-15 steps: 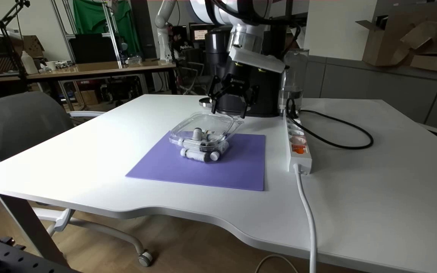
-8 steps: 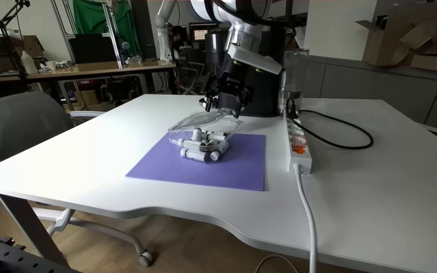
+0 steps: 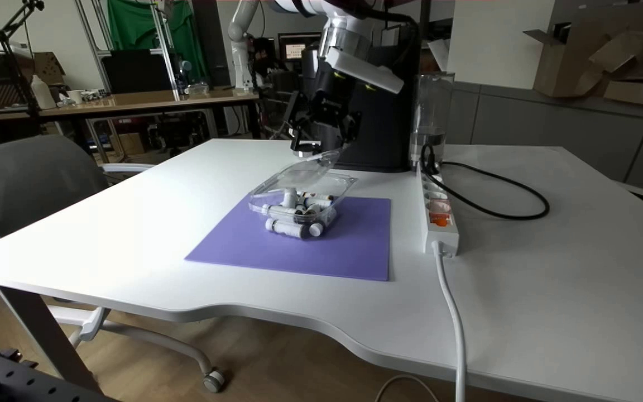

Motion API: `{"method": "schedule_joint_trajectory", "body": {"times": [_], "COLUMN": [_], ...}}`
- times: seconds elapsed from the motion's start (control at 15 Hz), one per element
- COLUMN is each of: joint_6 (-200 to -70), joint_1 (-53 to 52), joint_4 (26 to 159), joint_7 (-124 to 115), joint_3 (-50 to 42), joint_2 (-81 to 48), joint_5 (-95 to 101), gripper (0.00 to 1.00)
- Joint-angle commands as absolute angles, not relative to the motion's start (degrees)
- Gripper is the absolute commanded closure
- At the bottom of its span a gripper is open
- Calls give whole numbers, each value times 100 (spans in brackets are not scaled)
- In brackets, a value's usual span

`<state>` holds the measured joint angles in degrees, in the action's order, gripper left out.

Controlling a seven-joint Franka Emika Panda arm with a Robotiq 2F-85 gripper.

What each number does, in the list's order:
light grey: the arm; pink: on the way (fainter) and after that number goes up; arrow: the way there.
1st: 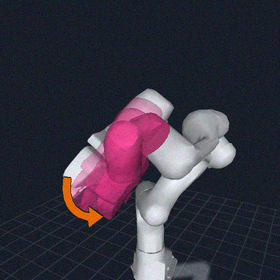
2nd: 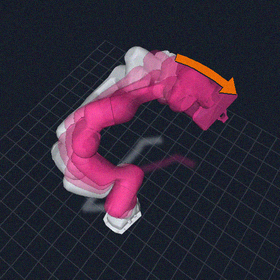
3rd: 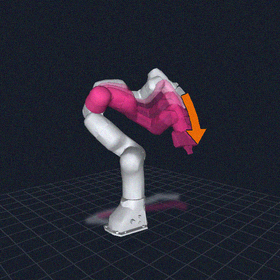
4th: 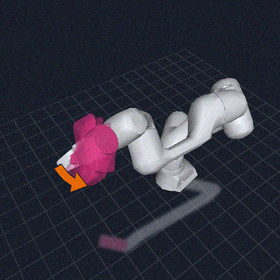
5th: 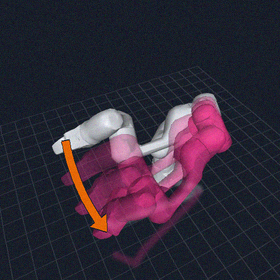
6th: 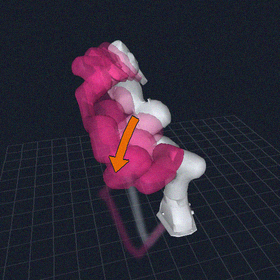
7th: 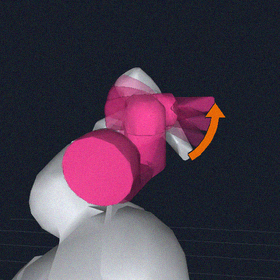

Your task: Open the lid to the clear bowl

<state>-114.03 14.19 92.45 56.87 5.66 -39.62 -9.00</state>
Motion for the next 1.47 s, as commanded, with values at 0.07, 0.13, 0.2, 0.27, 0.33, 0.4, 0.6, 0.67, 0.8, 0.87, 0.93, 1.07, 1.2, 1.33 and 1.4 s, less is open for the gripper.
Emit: {"method": "schedule_joint_trajectory", "body": {"times": [0.07, 0.13, 0.2, 0.27, 0.33, 0.4, 0.6, 0.67, 0.8, 0.87, 0.93, 1.07, 1.2, 1.33, 1.4], "joint_6": [-11297, -11200, -11070, -10877, -10567, -10330, -9804, -9773, -9853, -9898, -9962, -10217, -10550, -11021, -11278], "joint_1": [1200, 1146, 1097, 1045, 1005, 949, 809, 769, 686, 652, 609, 517, 439, 340, 281], "joint_4": [9643, 9658, 9667, 9648, 9589, 9562, 9573, 9601, 9667, 9677, 9699, 9751, 9741, 9774, 9810], "joint_7": [5712, 5641, 5548, 5434, 5275, 5106, 4323, 4106, 3817, 3737, 3695, 3650, 3643, 3638, 3621], "joint_3": [547, 541, 527, 508, 494, 464, 413, 407, 429, 452, 482, 528, 585, 645, 673], "joint_2": [-3497, -3464, -3440, -3443, -3460, -3460, -3400, -3374, -3347, -3352, -3354, -3330, -3322, -3287, -3257], "joint_5": [-838, -852, -872, -884, -921, -911, -985, -990, -954, -940, -930, -919, -939, -899, -865], "gripper": [0, 0, 0, 0, 0, 0, 0, 0, 0, 0, 0, 0, 0, 0, 0]}}
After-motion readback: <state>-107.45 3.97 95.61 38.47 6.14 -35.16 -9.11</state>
